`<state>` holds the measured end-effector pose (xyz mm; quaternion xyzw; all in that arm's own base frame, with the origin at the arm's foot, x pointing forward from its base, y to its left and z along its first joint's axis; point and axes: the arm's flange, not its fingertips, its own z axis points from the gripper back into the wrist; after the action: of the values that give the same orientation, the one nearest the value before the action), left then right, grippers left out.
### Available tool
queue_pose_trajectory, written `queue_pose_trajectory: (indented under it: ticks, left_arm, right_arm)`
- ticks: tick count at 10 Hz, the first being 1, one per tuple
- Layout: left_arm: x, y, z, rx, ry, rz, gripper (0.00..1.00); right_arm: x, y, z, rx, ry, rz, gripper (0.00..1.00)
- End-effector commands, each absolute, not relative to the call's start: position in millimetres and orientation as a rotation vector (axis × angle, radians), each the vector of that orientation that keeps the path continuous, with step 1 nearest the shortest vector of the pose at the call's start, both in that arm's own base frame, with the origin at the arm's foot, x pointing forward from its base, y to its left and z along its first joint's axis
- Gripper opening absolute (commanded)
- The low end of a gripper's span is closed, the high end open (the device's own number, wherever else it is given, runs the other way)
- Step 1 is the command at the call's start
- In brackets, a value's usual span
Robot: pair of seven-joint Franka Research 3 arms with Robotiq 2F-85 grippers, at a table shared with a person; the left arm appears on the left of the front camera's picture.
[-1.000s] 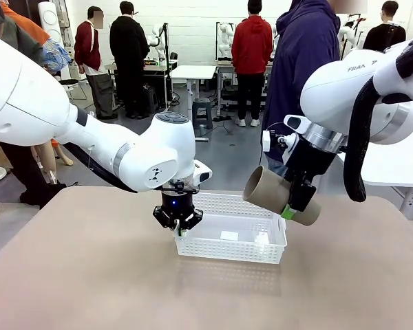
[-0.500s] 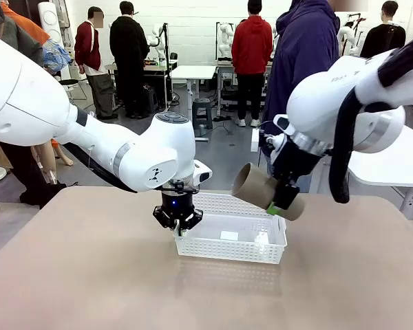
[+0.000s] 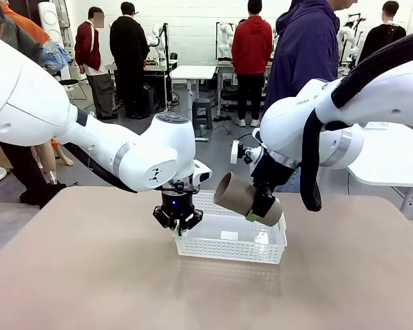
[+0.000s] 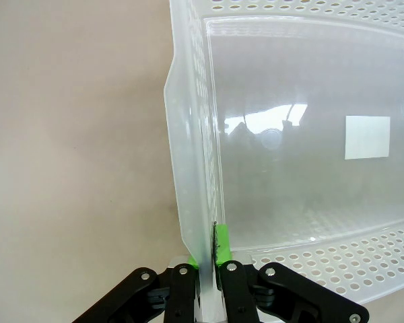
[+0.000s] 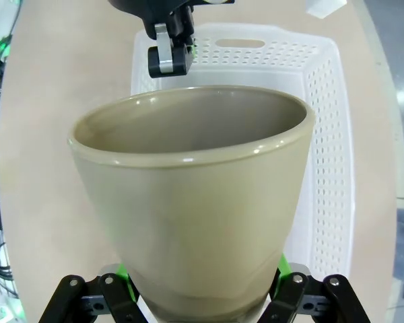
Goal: Clean and organize the cups into the basket.
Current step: Pick up the Organizing basket and move it to the center of the table, then pick up the Reusable plastic cup from the right side of the table and place it inside the Organizing basket.
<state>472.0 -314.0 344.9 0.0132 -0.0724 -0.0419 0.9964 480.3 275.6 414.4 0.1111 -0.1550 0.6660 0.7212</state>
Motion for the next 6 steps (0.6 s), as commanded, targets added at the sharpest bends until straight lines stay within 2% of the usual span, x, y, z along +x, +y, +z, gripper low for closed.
queue_pose_trajectory:
  ticks: [1,6]
  left_arm:
    - [472,-315,345,0.026,-0.146,-0.085,0.00]
    - [472,-315,345,0.026,-0.146,-0.085,0.00]
  right_arm:
    - [487,275,406,0.276,-0.342,1.475,0.82]
    - [490,280,365,0.316,-0.208,1.494,0.82]
